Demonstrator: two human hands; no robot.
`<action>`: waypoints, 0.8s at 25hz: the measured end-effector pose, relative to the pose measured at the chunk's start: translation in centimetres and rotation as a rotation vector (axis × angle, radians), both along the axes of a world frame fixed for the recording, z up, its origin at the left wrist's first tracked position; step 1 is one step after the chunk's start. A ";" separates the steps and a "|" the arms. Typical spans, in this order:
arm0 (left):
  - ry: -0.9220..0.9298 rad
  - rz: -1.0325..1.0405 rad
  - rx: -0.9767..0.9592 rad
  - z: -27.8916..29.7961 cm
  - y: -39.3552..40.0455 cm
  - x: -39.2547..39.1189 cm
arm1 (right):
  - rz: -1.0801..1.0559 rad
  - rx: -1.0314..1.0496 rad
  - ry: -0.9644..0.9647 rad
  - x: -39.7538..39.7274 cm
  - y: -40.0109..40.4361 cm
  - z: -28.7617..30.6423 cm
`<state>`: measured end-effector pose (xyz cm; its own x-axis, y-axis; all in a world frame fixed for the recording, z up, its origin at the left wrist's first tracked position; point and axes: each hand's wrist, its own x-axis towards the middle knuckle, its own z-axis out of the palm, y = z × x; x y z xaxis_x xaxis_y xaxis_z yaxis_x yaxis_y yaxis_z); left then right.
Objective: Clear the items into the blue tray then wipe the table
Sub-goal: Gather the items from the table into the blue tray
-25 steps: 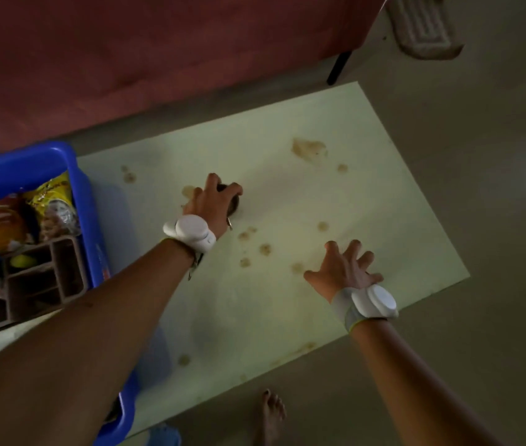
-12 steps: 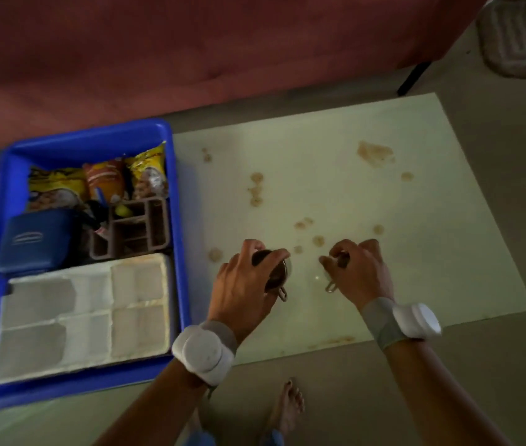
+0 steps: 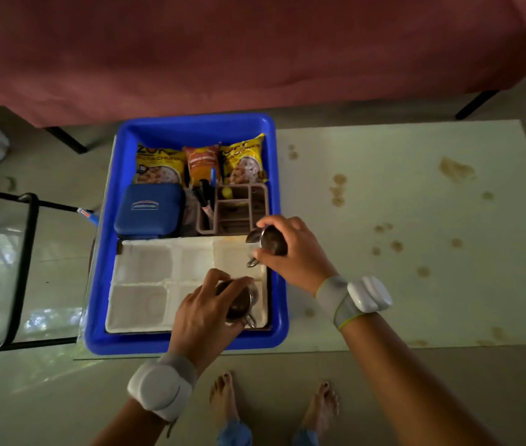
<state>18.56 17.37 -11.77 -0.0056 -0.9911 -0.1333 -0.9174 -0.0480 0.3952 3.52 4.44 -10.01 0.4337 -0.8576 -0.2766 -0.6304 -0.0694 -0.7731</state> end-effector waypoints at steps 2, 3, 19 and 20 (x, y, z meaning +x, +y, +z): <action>-0.001 -0.054 0.028 -1.0 0.5 0.5 | 0.080 0.009 0.032 1.8 0.2 -0.2; 0.000 -0.074 0.039 -1.5 0.7 0.9 | 0.119 0.013 0.063 2.8 0.4 -0.4; -0.063 -0.150 0.191 -3.7 0.5 1.7 | 0.146 -0.287 0.474 6.7 2.8 -5.3; -0.059 -0.136 0.179 -3.9 0.5 1.6 | 0.146 -0.299 0.465 6.6 2.9 -5.5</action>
<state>20.19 17.83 -15.63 -0.1248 -0.9423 -0.3106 -0.9414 0.0136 0.3370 10.15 7.36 -15.53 0.4443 -0.8680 -0.2217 -0.8671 -0.3545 -0.3500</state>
